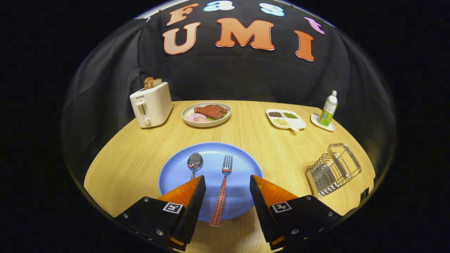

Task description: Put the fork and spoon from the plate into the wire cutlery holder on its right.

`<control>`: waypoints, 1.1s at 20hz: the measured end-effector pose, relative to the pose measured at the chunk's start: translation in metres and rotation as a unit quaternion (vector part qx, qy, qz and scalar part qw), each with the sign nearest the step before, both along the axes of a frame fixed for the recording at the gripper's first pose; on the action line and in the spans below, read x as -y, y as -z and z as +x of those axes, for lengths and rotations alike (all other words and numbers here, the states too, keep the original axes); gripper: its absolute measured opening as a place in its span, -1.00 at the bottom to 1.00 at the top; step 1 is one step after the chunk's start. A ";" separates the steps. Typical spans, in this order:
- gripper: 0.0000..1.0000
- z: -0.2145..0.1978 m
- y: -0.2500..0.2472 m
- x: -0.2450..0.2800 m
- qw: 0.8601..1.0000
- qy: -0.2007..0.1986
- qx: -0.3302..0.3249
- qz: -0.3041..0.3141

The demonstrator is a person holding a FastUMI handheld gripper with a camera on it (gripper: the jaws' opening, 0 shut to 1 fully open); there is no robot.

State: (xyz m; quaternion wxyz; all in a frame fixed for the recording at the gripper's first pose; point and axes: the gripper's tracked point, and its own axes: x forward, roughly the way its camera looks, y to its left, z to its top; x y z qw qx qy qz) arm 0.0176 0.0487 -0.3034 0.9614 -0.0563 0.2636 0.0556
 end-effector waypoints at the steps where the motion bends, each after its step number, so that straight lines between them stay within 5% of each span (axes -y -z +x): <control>1: 0.45 0.000 0.006 0.000 1.000 0.002 -0.009 -0.003; 5: 0.00 -0.004 0.026 -0.001 0.999 0.003 -0.043 -0.010; 10: -0.29 -0.006 0.041 0.001 0.997 0.011 -0.071 -0.005; 13: -0.70 -0.004 0.042 0.004 0.997 0.020 -0.078 -0.002; 22: -0.82 -0.008 -0.031 0.035 0.998 0.011 -0.057 0.007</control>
